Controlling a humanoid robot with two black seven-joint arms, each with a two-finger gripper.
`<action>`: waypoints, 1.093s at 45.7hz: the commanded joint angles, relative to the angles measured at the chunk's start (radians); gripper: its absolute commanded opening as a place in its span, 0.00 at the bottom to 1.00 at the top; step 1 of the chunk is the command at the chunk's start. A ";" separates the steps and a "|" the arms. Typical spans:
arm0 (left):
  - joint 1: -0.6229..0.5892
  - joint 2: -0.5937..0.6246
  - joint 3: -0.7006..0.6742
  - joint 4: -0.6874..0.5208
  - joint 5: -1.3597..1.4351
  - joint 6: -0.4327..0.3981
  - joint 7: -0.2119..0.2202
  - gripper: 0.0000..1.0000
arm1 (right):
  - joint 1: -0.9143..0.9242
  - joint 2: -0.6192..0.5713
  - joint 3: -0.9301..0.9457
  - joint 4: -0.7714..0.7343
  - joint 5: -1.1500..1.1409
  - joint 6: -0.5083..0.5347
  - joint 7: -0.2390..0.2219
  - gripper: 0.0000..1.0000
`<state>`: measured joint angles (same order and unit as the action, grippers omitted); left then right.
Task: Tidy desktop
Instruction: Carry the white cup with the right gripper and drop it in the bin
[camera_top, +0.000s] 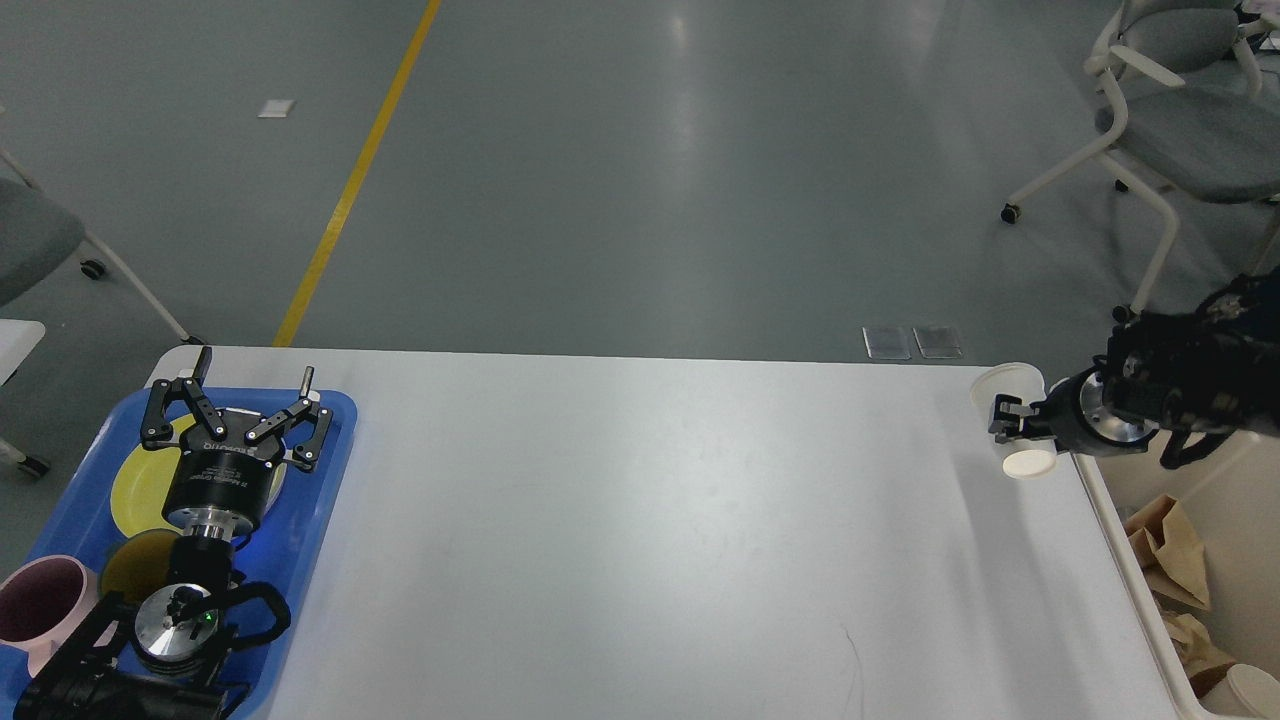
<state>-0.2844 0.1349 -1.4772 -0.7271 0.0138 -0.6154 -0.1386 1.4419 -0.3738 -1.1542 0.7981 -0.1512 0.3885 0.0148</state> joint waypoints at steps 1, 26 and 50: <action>0.001 0.000 0.000 0.000 0.000 0.000 0.000 0.96 | 0.173 -0.031 -0.012 0.150 0.056 0.104 -0.096 0.00; 0.001 0.000 0.000 0.000 0.000 0.002 -0.001 0.96 | 1.021 0.027 -0.415 0.892 0.315 0.161 -0.128 0.00; 0.001 0.002 0.000 0.000 0.000 0.002 -0.001 0.96 | 0.908 -0.032 -0.705 0.868 0.354 -0.040 0.011 0.00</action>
<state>-0.2837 0.1352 -1.4772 -0.7271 0.0138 -0.6135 -0.1397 2.4481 -0.3430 -1.8097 1.6985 0.2086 0.4391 0.0308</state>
